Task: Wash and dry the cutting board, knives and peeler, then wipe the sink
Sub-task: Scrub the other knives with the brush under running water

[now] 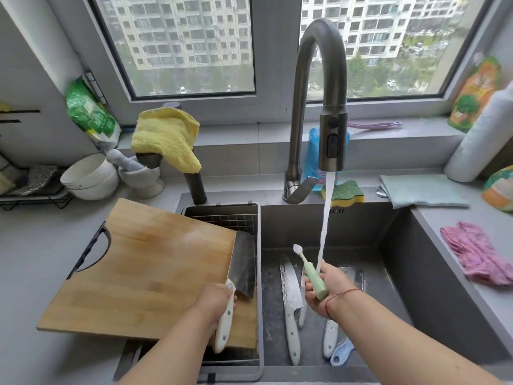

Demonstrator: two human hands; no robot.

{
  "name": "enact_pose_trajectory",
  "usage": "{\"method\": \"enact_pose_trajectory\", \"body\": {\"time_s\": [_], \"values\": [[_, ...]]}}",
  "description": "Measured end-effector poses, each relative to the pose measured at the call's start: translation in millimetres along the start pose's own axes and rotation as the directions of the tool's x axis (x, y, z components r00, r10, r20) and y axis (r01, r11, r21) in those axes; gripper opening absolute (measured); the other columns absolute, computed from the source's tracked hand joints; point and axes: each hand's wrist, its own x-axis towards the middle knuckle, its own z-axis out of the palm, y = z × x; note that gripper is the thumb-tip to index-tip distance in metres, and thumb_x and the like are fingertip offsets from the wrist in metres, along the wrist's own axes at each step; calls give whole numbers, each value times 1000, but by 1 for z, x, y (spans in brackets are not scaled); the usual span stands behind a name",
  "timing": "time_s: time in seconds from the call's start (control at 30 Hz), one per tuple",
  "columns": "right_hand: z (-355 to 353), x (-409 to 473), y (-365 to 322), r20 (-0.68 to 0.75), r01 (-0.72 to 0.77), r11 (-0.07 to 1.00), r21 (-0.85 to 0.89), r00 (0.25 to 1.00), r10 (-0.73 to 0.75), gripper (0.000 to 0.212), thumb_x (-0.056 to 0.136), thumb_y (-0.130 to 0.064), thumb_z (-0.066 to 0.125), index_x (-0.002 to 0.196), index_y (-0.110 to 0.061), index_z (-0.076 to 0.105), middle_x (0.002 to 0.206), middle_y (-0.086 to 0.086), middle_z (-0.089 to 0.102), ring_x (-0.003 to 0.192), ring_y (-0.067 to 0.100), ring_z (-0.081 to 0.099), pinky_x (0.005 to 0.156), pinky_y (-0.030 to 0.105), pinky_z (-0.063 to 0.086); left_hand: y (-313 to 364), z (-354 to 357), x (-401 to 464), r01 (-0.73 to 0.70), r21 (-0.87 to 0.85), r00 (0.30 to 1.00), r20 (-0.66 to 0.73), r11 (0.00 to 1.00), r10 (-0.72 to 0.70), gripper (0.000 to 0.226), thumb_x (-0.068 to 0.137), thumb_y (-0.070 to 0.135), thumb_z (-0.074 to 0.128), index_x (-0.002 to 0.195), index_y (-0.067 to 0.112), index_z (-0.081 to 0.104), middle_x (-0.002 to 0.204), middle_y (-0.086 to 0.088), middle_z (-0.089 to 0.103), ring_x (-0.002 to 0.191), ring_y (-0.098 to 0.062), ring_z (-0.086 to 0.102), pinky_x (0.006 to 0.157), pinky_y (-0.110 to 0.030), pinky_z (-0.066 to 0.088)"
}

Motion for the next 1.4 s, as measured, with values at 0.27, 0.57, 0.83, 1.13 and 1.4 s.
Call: {"method": "enact_pose_trajectory", "body": {"time_s": [0.27,0.57,0.83,1.13,1.4], "values": [[-2,-2,-2,-8,10,1000,16,1000,-10,40,97,-46,42,102,-9,54,63,5,45,35,11,43,32,16,36,26,12,-5,23,123,998,-62,992,-15,50,100,40,45,129,0,51,106,-7,61,99,-24,54,87,-33,44],[-8,-10,-4,-18,10,999,38,1000,-9,42,98,-46,42,90,-7,52,59,5,45,40,11,41,33,14,35,70,64,-39,-249,-57,968,23,967,251,21,98,14,47,80,10,59,75,-4,58,69,-17,53,65,-31,48],[-45,1,-11,-113,3,1000,2,994,-3,42,95,-48,46,91,-7,55,63,6,49,42,12,46,35,16,40,45,125,-22,102,-64,970,226,993,-85,28,99,15,44,74,9,54,73,-8,51,61,-17,47,55,-24,42],[-103,44,-20,-248,-88,961,-262,969,21,21,94,-28,53,80,-14,49,65,1,45,41,13,47,34,16,38,13,153,12,255,-113,933,288,960,-214,36,102,38,39,95,8,57,93,-13,59,85,-25,60,74,-37,50],[-118,73,-11,-287,-244,908,-340,947,147,41,94,-38,41,59,-16,41,37,3,43,25,15,40,36,18,34,-8,187,28,359,-113,896,321,927,-307,47,102,42,33,114,1,54,106,-18,60,97,-30,59,87,-41,46]]}}
